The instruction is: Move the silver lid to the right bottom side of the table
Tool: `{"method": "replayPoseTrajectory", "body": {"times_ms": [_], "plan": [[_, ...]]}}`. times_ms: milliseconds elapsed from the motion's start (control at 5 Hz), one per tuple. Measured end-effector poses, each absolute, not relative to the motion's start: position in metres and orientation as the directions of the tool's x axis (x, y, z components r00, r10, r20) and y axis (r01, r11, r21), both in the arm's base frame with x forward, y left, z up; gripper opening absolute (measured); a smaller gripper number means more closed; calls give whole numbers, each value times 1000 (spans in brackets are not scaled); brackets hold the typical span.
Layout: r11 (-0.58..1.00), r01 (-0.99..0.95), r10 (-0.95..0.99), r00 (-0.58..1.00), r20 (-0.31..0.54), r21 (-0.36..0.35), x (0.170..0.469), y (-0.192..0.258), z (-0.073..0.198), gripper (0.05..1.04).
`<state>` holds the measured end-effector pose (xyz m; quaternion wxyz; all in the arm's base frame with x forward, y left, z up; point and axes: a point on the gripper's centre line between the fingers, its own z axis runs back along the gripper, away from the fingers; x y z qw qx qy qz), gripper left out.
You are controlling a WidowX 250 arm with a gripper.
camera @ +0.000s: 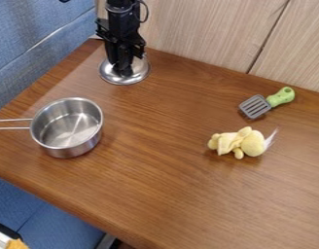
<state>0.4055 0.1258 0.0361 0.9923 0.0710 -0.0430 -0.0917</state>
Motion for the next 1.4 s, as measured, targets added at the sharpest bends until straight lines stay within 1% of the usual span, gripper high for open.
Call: {"method": "replayPoseTrajectory", "body": {"times_ms": [400,600,800,1000,1200,1400], "plan": [[972,184,-194,979,60,147,402,122,36,280],[968,204,-214,975,57,146,399,114,43,280],[959,216,-242,961,133,182,404,101,88,280],[947,263,-300,931,211,184,393,71,126,280],[926,344,-373,895,246,153,367,28,139,280],[899,420,-438,860,261,125,333,-11,140,280]]}}
